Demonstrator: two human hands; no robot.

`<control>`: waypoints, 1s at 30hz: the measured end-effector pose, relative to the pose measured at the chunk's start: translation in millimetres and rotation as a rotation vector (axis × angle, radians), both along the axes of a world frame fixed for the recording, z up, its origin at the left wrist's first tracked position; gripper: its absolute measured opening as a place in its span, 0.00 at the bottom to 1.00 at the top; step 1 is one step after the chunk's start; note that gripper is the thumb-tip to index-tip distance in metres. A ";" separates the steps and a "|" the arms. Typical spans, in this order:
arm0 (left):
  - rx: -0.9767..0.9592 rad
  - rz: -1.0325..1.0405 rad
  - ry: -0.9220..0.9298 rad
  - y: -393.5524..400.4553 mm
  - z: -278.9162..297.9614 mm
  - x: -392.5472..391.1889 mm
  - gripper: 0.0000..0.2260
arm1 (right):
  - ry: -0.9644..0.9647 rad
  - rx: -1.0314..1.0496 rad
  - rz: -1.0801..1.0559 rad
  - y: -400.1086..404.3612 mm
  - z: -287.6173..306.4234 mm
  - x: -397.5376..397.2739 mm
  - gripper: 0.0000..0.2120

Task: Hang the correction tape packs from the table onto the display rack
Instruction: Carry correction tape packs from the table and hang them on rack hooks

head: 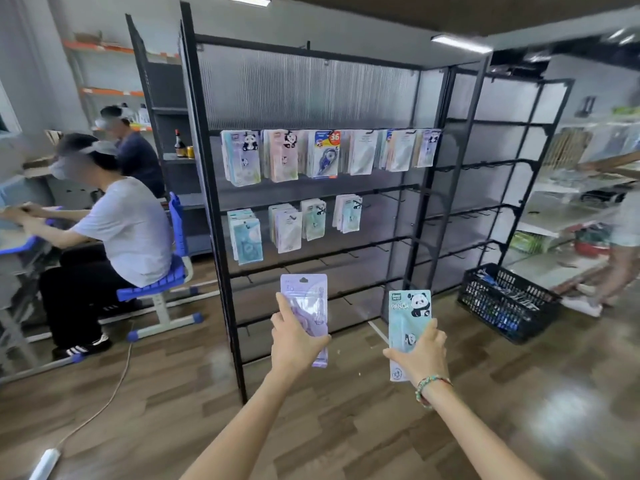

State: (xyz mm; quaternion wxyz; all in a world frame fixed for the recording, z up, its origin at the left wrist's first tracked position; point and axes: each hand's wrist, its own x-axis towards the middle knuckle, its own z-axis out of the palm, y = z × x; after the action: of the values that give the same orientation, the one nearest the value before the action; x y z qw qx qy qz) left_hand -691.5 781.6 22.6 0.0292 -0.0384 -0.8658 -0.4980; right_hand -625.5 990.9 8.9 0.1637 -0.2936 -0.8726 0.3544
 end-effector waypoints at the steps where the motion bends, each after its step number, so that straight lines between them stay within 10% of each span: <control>1: -0.003 -0.001 -0.006 8.7 -1.6 -10.9 0.56 | -0.002 -0.004 0.001 7.7 -1.1 -10.1 0.59; 30: -0.012 0.246 -0.055 198.7 -16.4 -355.7 0.55 | -0.038 0.056 0.296 211.3 -3.6 -408.6 0.56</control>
State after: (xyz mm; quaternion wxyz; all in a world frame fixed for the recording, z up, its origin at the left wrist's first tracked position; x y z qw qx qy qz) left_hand -1047.2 980.3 6.2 0.0660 0.0816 -0.8674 -0.4863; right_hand -1034.1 1202.2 5.3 0.1013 -0.1636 -0.9188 0.3447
